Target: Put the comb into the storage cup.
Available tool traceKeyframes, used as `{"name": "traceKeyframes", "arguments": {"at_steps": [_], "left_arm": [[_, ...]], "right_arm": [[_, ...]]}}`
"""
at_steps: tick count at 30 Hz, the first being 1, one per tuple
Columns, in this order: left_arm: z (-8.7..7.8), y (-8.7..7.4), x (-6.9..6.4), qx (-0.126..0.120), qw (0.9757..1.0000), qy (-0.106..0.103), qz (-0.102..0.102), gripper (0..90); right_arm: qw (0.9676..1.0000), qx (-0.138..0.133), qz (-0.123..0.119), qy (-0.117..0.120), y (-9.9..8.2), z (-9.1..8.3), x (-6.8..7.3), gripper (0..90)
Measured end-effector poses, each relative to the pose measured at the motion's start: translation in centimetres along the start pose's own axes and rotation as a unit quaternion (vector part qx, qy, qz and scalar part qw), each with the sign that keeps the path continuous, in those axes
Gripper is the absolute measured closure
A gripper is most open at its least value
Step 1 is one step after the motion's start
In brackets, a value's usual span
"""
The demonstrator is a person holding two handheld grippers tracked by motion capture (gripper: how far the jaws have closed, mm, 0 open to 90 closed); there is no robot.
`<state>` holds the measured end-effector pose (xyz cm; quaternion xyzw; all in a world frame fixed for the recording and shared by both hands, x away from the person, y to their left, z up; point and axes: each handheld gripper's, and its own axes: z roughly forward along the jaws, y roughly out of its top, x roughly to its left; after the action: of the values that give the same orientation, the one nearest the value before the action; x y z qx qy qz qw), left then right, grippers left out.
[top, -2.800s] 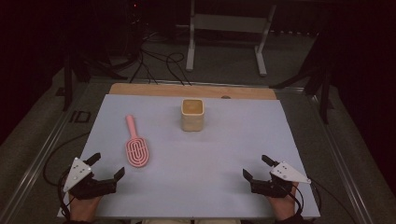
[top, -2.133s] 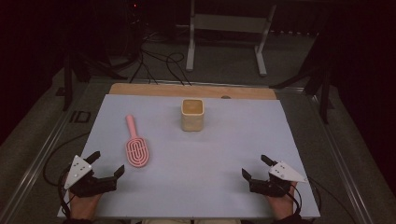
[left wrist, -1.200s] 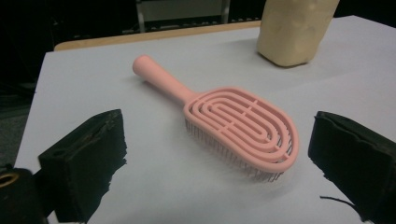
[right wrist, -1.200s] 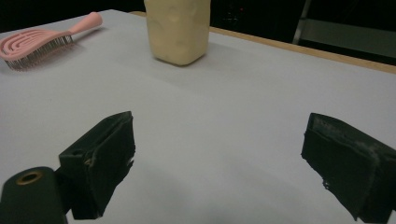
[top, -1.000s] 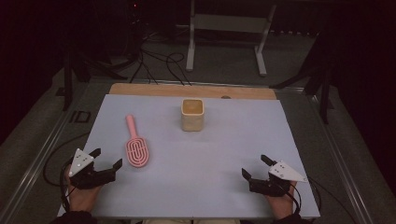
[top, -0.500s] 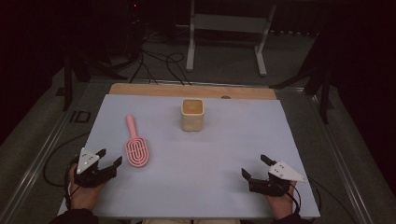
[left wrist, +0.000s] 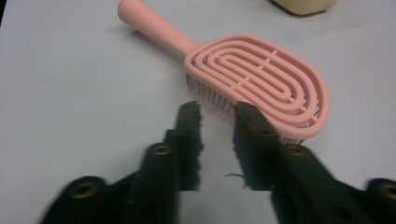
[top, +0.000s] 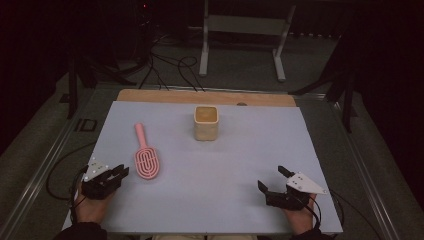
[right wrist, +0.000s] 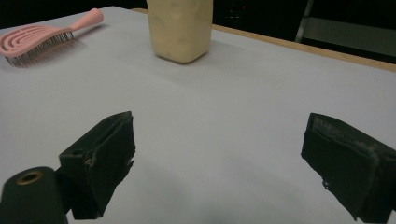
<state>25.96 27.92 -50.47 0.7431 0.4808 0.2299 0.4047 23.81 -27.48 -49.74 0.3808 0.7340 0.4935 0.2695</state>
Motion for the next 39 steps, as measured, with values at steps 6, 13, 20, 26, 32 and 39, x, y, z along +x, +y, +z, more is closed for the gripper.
{"name": "traceKeyframes", "arguments": {"at_steps": [6, 13, 20, 26, 32, 39], "left_arm": [[0.6, 0.0, -0.1, 0.022, 0.9997, -0.002, 0.006, 90.0], [1.4, -0.1, -0.2, 0.044, 0.999, 0.01, 0.006, 90.0], [2.1, 0.1, -0.7, 0.058, 0.9982, 0.005, 0.014, 90.0], [2.4, 0.3, -1.3, 0.063, 0.9977, -0.003, 0.025, 90.0], [2.6, 1.0, -2.3, 0.064, 0.9971, -0.007, 0.041, 90.0], [3.8, 1.6, -3.5, 0.075, 0.9954, -0.017, 0.056, 89.9]], "right_arm": [[1.0, 0.002, -0.001, -0.001, 0.0, 0.0, 0.0, 9.6], [1.0, 0.002, -0.001, -0.003, 0.0, 0.0, 0.0, 9.6], [1.0, 0.002, -0.001, -0.003, 0.0, 0.1, 0.0, 9.7], [1.0, 0.003, -0.002, -0.004, 0.0, 0.1, -0.1, 9.7], [1.0, 0.004, -0.001, -0.003, 0.0, 0.1, -0.1, 9.7], [1.0, 0.004, -0.002, -0.003, 0.0, 0.2, -0.1, 9.7]]}}
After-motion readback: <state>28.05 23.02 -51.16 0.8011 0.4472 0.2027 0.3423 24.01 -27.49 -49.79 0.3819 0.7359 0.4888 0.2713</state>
